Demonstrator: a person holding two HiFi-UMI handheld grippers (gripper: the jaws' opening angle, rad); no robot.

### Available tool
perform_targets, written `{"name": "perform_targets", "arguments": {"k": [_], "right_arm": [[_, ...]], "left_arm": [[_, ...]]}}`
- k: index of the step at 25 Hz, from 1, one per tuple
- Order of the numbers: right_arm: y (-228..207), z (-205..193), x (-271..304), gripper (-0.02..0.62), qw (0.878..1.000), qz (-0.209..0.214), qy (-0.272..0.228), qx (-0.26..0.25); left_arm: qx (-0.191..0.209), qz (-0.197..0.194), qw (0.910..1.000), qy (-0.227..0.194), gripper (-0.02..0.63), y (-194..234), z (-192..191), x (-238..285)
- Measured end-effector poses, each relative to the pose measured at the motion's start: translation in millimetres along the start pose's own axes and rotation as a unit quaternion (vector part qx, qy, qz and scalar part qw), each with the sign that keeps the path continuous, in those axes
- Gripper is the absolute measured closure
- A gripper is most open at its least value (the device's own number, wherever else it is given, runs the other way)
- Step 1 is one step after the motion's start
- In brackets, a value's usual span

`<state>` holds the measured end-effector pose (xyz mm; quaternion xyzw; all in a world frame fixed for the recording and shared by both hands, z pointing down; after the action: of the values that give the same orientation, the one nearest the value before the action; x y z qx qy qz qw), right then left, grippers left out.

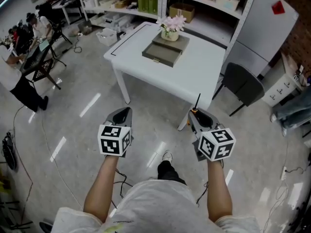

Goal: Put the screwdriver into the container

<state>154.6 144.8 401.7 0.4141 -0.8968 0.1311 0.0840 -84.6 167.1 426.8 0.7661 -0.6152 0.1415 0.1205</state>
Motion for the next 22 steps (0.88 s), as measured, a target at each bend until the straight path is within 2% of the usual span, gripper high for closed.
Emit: {"name": "perform_targets", "arguments": {"k": [8, 22], "right_arm": [[-44.7, 17.4, 61.6, 0.520, 1.000, 0.013, 0.008, 0.000], [-128.7, 38.7, 135.2, 0.520, 0.999, 0.034, 0.016, 0.018]], "left_arm": [[-0.008, 0.001, 1.0000, -0.002, 0.601, 20.5, 22.0, 66.5], [-0.011, 0.016, 0.9997, 0.017, 0.601, 23.1, 54.3, 169.5]]}}
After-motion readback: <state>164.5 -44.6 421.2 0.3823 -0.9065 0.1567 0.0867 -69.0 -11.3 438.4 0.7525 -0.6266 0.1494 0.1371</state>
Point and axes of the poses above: the fingertips, and each gripper's own axes: x forward along the fingers, y to its left, z out of its top, the point moved 1 cm from there along -x, backward along the fingers, and after that the axes turned 2 degrees about -y, right-handed, at the moved point
